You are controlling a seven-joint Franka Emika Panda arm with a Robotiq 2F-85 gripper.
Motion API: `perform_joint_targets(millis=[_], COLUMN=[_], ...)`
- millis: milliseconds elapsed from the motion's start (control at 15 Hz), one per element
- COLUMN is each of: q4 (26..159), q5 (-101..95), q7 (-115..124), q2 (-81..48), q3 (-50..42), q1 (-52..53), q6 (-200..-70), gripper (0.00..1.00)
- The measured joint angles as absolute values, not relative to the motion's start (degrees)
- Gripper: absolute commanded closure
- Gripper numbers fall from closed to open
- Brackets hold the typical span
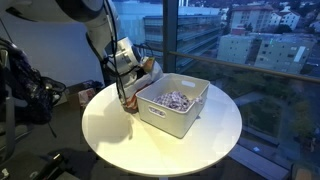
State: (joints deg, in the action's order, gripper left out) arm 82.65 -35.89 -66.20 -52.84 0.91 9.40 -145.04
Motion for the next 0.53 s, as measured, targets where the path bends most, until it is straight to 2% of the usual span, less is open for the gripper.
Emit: perform_joint_targets(millis=[67,533], q4=[82.31,79.59], q5=[-34.92,-26.48], q7=[-66.15,-66.14], q2=[-52.69,-50.0], q3=[1.26,4.21], q1=[9.39,9.33], q6=[-142.98,-131.69], gripper=[0.89,0.9])
